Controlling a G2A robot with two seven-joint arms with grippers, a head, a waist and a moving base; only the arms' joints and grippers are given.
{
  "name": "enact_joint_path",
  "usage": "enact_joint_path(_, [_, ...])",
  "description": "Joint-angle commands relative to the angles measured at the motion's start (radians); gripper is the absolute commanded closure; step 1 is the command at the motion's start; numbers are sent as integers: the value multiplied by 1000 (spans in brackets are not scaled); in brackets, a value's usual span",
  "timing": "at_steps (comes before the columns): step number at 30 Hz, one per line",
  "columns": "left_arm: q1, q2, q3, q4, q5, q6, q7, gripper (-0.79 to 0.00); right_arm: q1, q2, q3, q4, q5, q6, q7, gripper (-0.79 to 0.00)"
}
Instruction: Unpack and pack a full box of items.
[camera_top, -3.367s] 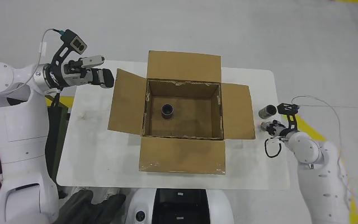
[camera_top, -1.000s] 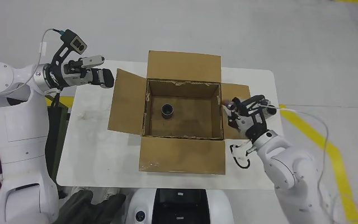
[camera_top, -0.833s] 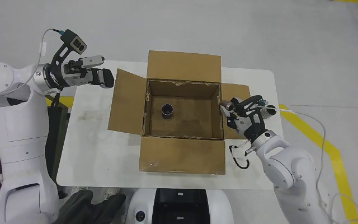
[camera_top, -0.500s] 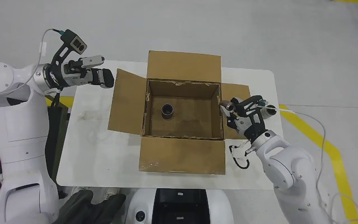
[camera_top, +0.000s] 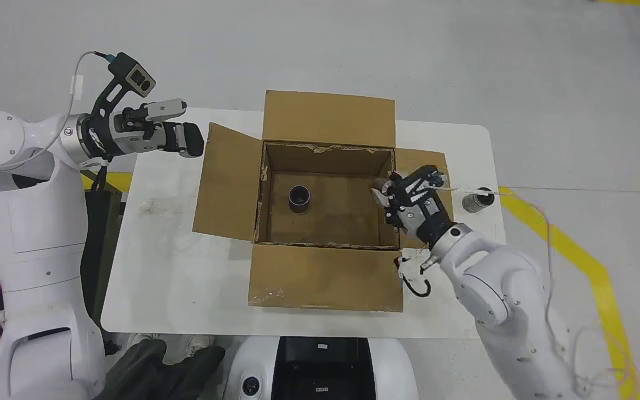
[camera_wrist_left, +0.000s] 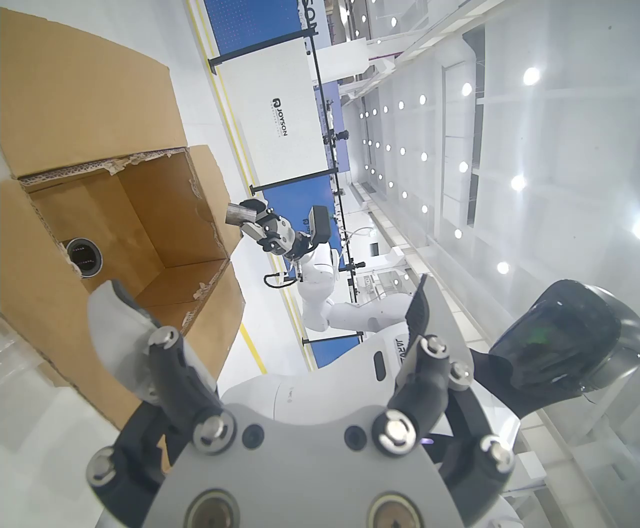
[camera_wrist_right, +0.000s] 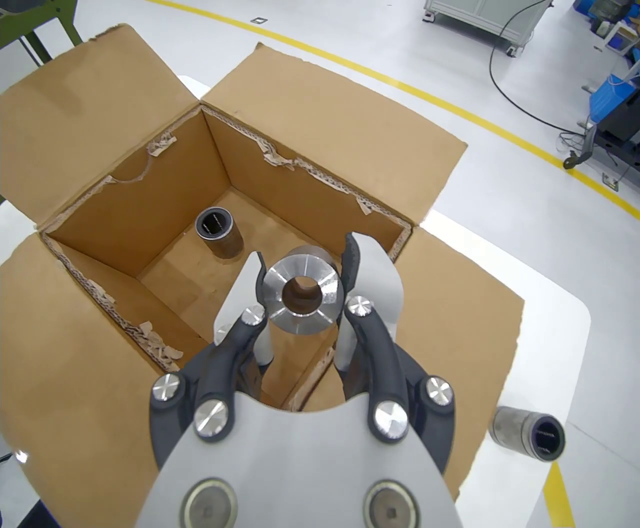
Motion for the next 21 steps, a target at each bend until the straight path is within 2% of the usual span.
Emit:
enact_joint_path(1, [0, 0, 0, 0, 0, 0, 0, -785, 36, -4, -30, 18, 6, -4, 18, 0])
enact_joint_path(15, [0, 0, 0, 0, 0, 0, 0, -785, 333, -63, -292, 274, 91, -6, 121, 0])
enact_joint_path(21, [0, 0, 0, 0, 0, 0, 0, -785, 423, -91, -356, 398, 147, -2, 125, 0])
